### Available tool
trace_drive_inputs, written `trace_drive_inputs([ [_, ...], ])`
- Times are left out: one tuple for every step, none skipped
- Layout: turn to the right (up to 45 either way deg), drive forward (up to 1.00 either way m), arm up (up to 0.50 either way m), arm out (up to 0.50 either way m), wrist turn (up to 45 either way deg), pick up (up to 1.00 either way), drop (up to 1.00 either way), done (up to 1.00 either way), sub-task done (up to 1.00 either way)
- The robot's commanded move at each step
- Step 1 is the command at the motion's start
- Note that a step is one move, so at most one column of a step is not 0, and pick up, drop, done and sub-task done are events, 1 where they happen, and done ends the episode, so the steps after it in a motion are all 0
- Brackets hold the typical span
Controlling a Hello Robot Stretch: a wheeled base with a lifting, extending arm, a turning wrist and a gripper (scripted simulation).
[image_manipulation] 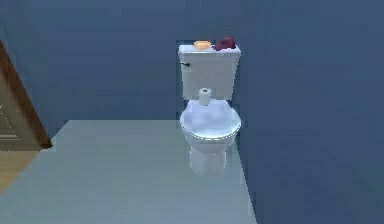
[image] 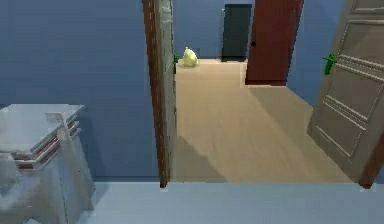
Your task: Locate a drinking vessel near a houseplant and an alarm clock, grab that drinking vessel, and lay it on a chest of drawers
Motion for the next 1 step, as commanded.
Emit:
trace_drive_inputs([
  [27.0,0.0,0.0,0.0,0.0,0.0,0.0,0.0,0.0],
])
